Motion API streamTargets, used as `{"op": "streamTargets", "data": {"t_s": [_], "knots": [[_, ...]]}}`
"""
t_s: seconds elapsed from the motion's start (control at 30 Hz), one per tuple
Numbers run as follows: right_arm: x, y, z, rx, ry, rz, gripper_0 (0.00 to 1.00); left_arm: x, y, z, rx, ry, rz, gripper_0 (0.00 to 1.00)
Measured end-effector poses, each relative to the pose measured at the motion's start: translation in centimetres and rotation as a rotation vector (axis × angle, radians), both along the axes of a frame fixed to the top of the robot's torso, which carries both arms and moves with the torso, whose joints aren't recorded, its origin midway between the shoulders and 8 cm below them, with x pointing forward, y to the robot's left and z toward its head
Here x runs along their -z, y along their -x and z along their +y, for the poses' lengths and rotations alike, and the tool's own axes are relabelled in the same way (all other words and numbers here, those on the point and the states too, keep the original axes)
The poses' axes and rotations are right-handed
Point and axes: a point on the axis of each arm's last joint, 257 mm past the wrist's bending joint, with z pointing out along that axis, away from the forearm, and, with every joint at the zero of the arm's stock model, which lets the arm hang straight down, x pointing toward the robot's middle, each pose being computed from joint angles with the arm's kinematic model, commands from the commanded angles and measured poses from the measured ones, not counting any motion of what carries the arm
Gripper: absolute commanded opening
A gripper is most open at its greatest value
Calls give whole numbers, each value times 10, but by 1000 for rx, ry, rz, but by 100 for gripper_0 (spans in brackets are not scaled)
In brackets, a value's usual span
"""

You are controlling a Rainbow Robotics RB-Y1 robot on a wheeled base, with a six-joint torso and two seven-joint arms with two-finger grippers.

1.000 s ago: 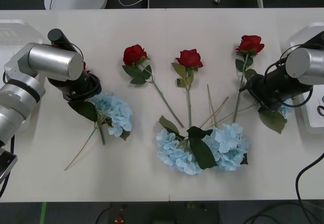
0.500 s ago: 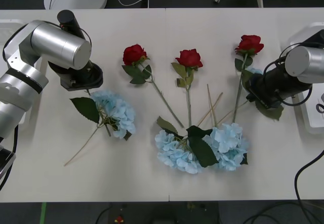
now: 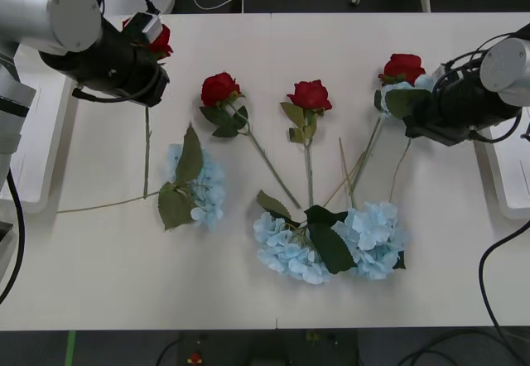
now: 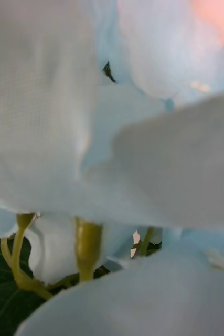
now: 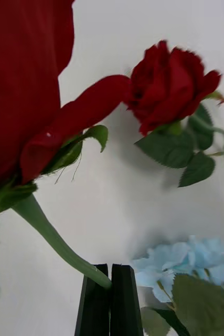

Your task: Put the red flowers into the right box and the blue flowers into the left box

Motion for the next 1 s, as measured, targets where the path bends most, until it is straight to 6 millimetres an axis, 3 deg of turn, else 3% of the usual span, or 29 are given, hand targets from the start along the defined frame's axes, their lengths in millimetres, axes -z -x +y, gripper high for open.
{"op": "streamTargets", "data": {"t_s": [0.13,0.2,0.37,0.43,0.57,0.67,0.83,1.0], "knots": [[-18,-1,7,-268,69,-91,0,-22,7,-22,81,119,-19,0],[-29,0,13,-320,50,-116,0,-32,14,-34,155,160,-42,0],[-55,5,30,-460,16,-181,0,-66,42,-86,358,417,-99,0],[-73,9,46,-573,14,-245,0,-77,55,-101,395,535,-91,0],[-122,24,99,-712,-90,-359,0,-89,85,-122,466,702,-36,0],[-138,30,115,-751,-113,-396,0,-102,104,-134,516,806,-5,0],[-131,30,103,-749,-67,-368,0,-123,120,-151,598,922,-33,0],[-109,27,69,-712,28,-296,0,-120,121,-169,763,842,-211,0]]}}
